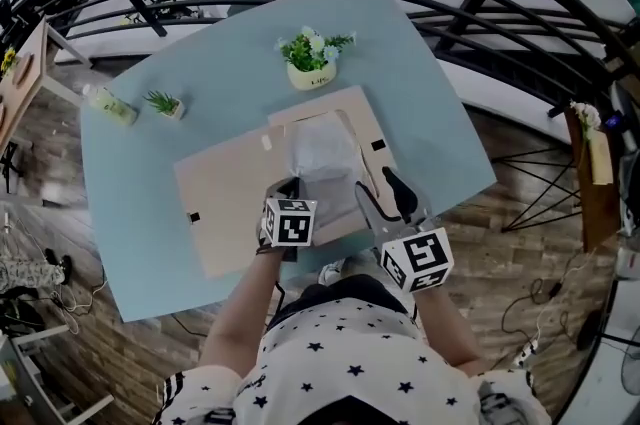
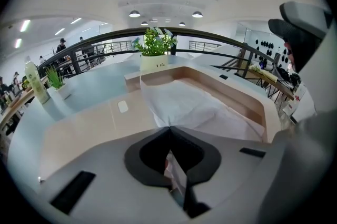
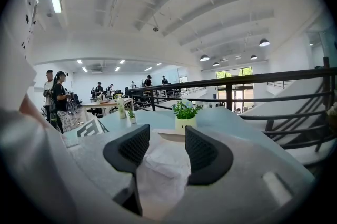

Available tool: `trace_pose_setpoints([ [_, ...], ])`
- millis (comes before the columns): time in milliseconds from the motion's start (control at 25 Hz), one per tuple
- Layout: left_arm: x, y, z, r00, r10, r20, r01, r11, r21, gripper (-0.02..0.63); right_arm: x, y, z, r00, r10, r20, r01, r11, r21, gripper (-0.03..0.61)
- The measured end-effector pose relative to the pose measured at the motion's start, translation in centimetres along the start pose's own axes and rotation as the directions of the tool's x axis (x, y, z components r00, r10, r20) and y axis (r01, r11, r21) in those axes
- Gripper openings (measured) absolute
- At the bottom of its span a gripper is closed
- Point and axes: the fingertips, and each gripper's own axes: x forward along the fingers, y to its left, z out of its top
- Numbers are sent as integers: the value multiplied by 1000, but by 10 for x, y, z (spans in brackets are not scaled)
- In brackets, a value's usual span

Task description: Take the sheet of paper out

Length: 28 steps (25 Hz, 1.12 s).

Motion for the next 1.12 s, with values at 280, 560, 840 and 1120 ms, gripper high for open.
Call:
trace_pose_setpoints([
  [280, -24, 9, -8, 998, 7, 62, -6, 1000, -14, 3, -9, 24, -15, 1000, 2, 10, -2, 1000, 6, 199],
  [560, -58, 18, -20, 993, 22, 120, -20, 1000, -14, 3, -26, 56, -24, 1000, 5, 24, -5, 1000, 4, 199],
  [840, -102, 19, -34, 981, 24, 190, -22, 1000, -16, 3, -51, 89, -31, 999, 4, 38, -3, 1000, -8, 199],
  [1120, -148, 19, -53, 967, 20, 254, -11, 999, -36, 3, -79, 126, -40, 999, -21, 49, 22, 999, -30, 183],
])
